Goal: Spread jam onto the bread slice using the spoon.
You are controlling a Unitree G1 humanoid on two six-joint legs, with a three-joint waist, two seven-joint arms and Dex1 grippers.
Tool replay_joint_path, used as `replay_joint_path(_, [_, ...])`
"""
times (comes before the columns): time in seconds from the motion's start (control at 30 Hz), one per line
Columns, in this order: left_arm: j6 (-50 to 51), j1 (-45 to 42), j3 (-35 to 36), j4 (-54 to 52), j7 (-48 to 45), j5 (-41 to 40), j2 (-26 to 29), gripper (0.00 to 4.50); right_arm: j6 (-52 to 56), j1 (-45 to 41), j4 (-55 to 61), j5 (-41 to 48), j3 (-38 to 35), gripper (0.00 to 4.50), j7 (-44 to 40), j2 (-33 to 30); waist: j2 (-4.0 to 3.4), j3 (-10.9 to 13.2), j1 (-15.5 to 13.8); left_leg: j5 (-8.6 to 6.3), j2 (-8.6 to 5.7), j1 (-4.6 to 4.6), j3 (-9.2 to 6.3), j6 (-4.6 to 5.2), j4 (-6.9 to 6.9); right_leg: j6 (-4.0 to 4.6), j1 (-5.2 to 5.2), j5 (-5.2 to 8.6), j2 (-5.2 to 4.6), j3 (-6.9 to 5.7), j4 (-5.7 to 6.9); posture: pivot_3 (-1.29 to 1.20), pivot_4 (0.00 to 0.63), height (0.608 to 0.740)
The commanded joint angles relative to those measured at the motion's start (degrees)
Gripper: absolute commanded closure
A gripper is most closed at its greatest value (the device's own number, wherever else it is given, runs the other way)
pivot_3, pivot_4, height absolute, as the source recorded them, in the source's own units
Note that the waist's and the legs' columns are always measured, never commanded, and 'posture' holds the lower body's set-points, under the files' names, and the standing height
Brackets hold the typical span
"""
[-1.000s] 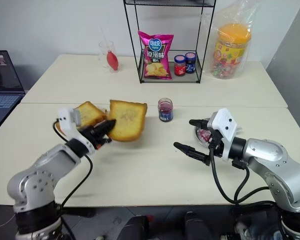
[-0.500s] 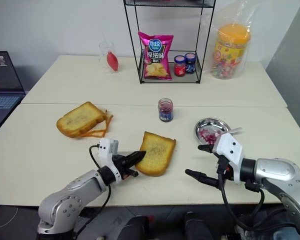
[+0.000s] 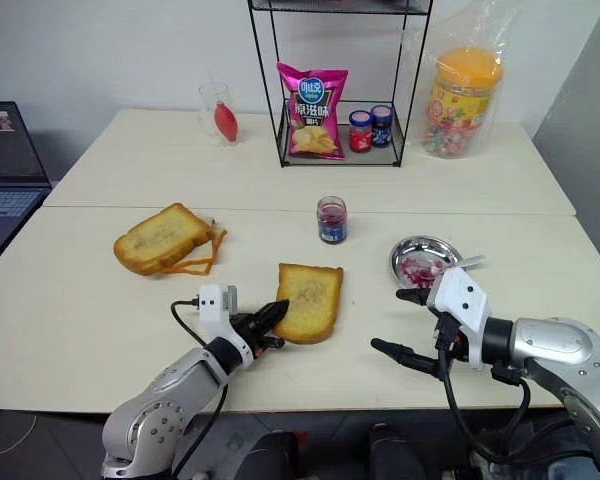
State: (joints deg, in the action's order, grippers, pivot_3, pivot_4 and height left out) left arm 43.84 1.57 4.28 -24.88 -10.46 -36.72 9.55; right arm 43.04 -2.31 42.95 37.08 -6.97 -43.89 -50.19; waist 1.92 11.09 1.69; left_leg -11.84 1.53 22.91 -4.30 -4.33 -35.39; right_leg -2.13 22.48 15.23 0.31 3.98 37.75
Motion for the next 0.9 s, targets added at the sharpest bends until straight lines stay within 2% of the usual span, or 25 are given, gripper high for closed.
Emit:
replay_joint_path(0.03, [-0.12,0.55,0.28,-1.73,0.95,-0.38,-0.85,3.38,-0.35,-1.15,0.99,0.32,-0.32,0.00,-0.24,-0.65,0.00,0.00,-0.03,0.00,0.00,0.00,0.00,0.00,0.00,0.00,0.00,0.00,0.00,0.00,0.00,0.00,0.150,0.740])
replay_joint_path(0.2, [0.39,1.77,0.76,-4.35,1.84,0.88,1.14,2.39,-0.07,-1.05,1.11,0.76,-0.71,0.00,0.10,-0.36,0.00,0.00,-0.03,0.00,0.00,0.00,0.00,0.00,0.00,0.00,0.00,0.00,0.00,0.00,0.00,0.00,0.150,0.740])
replay_joint_path(0.23, [0.18,2.81,1.30,-5.92,2.00,2.18,2.86,2.07,0.27,-0.78,1.18,1.37,-1.15,0.00,0.48,0.05,0.00,0.00,0.01,0.00,0.00,0.00,0.00,0.00,0.00,0.00,0.00,0.00,0.00,0.00,0.00,0.00,0.150,0.740])
replay_joint_path(0.33, [-2.31,6.21,2.86,-10.26,1.48,6.36,8.06,1.50,0.85,0.30,1.48,2.68,-2.29,0.00,1.39,0.91,0.00,0.00,0.17,0.00,0.04,-0.01,0.00,-0.01,0.07,0.02,0.04,0.01,0.01,0.02,0.00,0.00,0.150,0.740])
replay_joint_path(0.53, [-10.36,8.50,4.83,-13.06,-4.15,11.73,15.91,1.50,-0.60,2.39,2.09,3.38,-5.46,0.00,6.36,5.35,0.02,0.01,-0.18,0.00,0.04,0.01,0.02,-0.01,0.14,0.07,0.14,0.04,0.00,0.03,0.00,0.00,0.150,0.740])
replay_joint_path(0.6, [-13.03,6.27,2.82,-13.70,-9.17,12.38,19.33,1.50,-1.90,2.78,1.47,2.81,-7.91,0.00,8.84,7.91,0.04,0.02,-0.28,0.00,0.04,0.03,0.03,-0.01,0.13,0.08,0.16,0.04,-0.02,0.02,-0.02,0.00,0.150,0.740])
replay_joint_path(0.63, [-13.39,4.49,1.80,-13.86,-11.80,11.83,20.98,1.32,-2.98,3.06,1.10,2.02,-9.11,0.00,9.97,9.12,0.03,0.02,-0.34,0.00,0.03,0.04,0.04,-0.02,0.13,0.08,0.16,0.04,-0.03,0.04,-0.02,0.00,0.150,0.740])
replay_joint_path(0.7, [-14.13,-0.88,-2.10,-14.09,-22.66,10.45,27.80,1.08,-2.91,4.25,-0.41,0.48,-11.94,0.00,12.48,10.04,0.03,0.02,-0.46,0.00,0.01,0.05,0.08,-0.02,0.13,0.08,0.17,0.05,-0.06,0.06,-0.05,0.00,0.150,0.740])
replay_joint_path(0.77, [-14.73,-6.40,-3.97,-12.39,-29.92,9.67,32.31,0.61,-3.53,4.99,-2.30,-0.23,-14.14,0.00,13.76,10.83,0.08,0.06,-0.57,0.00,0.01,0.08,0.07,-0.02,0.12,0.08,0.21,0.05,-0.04,0.02,-0.05,0.00,0.150,0.740])
replay_joint_path(0.87, [-12.74,-16.62,-5.50,-8.60,-36.19,6.07,34.48,0.08,-7.17,4.25,-6.84,-4.72,-15.85,0.00,18.27,13.67,0.03,0.06,-0.16,0.00,0.00,0.07,0.31,-0.01,0.19,0.07,0.22,0.03,-0.15,0.10,-0.09,0.00,0.150,0.740])
replay_joint_path(0.9, [-12.35,-18.91,-6.27,-8.00,-37.94,5.66,34.87,0.08,-6.67,3.73,-8.16,-5.04,-16.45,0.00,20.23,14.88,0.03,0.06,-0.07,0.00,0.03,0.10,0.31,-0.01,0.19,0.04,0.25,0.02,-0.12,0.09,-0.09,0.00,0.150,0.740])
